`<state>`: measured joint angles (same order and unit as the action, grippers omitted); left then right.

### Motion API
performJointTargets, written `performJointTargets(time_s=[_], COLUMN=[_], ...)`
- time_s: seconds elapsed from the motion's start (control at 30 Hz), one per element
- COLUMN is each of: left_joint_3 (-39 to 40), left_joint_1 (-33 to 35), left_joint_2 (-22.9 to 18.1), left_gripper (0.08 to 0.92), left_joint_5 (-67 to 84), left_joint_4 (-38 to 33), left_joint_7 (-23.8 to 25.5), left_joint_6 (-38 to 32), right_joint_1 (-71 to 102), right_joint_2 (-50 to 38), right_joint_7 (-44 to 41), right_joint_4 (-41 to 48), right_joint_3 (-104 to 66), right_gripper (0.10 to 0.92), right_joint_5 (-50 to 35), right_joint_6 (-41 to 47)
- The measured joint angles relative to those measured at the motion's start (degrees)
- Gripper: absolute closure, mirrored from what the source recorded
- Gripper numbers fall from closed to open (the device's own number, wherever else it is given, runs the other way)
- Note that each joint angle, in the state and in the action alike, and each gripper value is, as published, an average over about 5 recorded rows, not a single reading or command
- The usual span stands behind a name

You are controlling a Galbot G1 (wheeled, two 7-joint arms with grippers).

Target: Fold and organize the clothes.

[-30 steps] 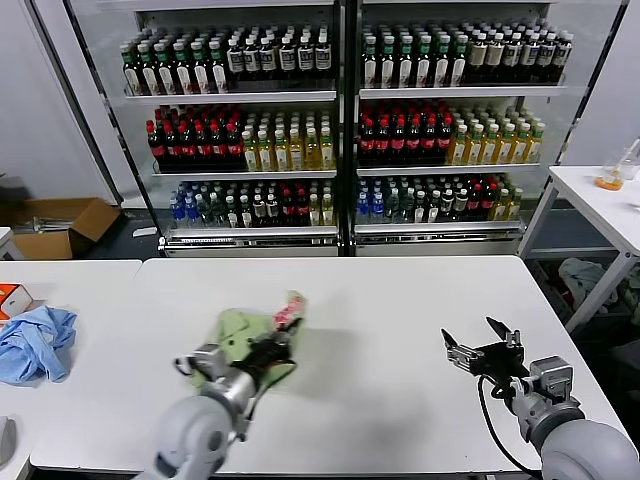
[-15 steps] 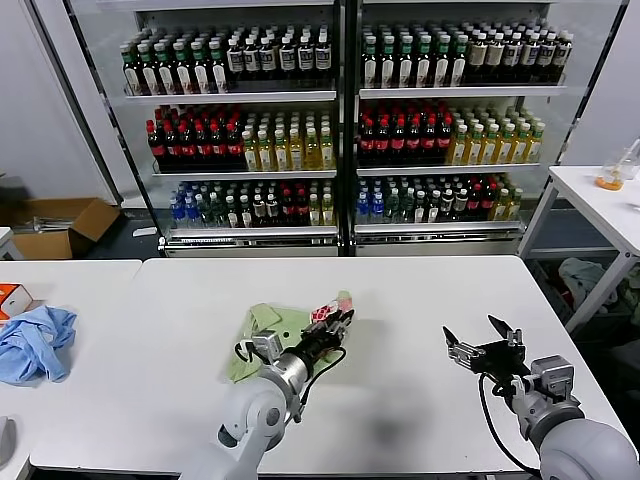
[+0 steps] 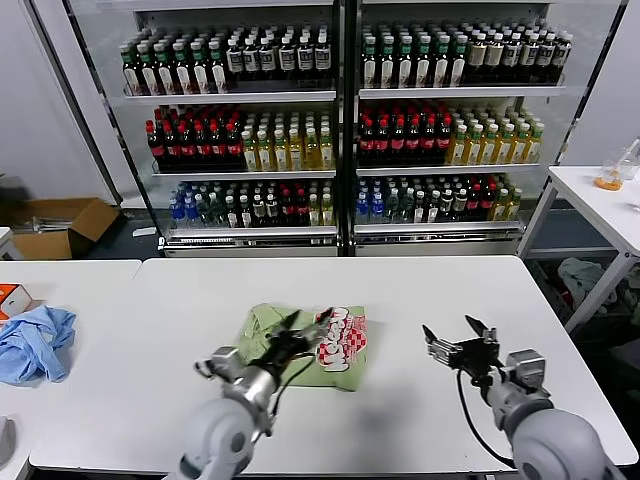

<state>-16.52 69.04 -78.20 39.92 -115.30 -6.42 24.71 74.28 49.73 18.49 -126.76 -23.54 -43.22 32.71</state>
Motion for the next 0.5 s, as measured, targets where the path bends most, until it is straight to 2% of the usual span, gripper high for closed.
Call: performJointTargets(time_s=[0.27,0.5], left_joint_3=[-9.8,-14.5], left_joint_1=[8.2,13.1], left_joint_2=[1.1,1.3], left_gripper=[0.177,0.177], left_joint_5=[-1.4,-3.0], left_joint_4=[-5.0,-7.6], left_joint_7=[-1.2,-1.7], left_joint_6=[-2.0,-3.0], right_joint_1=[-9.3,-16.7], right_joint_2=[6.7,12.8], right_joint_7=[1.1,1.8], right_joint_4=[7.9,15.8], right_joint_3=[10.3,18.0], right_gripper=[0.203,0.203], right_joint_5=[-1.1,-1.7], right_joint_6=[0.1,0.1])
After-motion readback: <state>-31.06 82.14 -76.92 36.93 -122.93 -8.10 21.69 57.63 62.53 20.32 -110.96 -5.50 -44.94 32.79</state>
